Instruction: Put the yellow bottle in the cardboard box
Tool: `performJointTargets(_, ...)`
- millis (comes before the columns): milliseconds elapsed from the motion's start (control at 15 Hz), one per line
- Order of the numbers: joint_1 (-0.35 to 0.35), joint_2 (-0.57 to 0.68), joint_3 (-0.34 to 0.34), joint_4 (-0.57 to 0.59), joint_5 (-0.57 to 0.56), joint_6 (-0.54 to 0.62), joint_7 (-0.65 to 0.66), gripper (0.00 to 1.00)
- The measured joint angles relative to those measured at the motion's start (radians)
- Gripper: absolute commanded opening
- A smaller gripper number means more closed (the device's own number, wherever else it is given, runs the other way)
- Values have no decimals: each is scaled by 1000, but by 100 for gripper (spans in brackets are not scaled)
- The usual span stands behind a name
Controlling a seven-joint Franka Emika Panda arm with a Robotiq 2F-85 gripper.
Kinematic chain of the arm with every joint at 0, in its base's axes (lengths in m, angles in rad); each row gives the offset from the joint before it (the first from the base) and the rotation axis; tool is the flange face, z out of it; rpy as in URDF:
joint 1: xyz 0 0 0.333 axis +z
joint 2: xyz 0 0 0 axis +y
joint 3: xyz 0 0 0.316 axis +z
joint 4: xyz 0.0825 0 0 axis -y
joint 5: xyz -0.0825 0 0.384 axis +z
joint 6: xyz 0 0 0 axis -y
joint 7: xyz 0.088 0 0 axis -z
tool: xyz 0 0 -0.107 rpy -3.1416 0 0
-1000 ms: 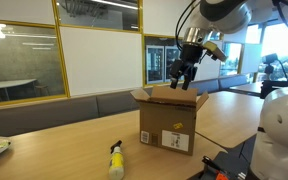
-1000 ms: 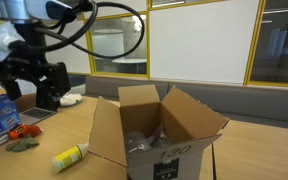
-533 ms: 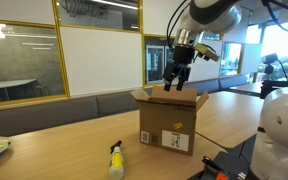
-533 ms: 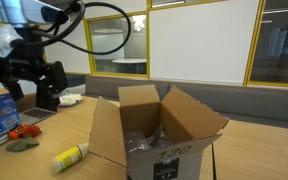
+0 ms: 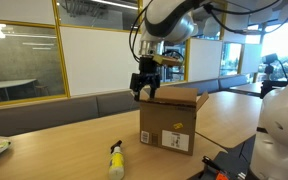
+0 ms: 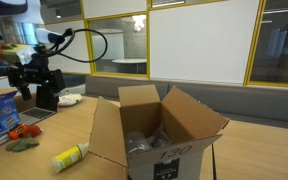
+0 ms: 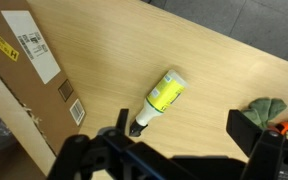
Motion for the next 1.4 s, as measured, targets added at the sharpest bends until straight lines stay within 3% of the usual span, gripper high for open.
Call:
performJointTargets(467,2,375,15,271,32,5,190,100)
performJointTargets(867,20,646,16,460,23,10,525,100)
performJointTargets(1133,51,787,-5,534,23,85,685,100)
performJointTargets(1400,79,873,-38,552,16,169,753,100)
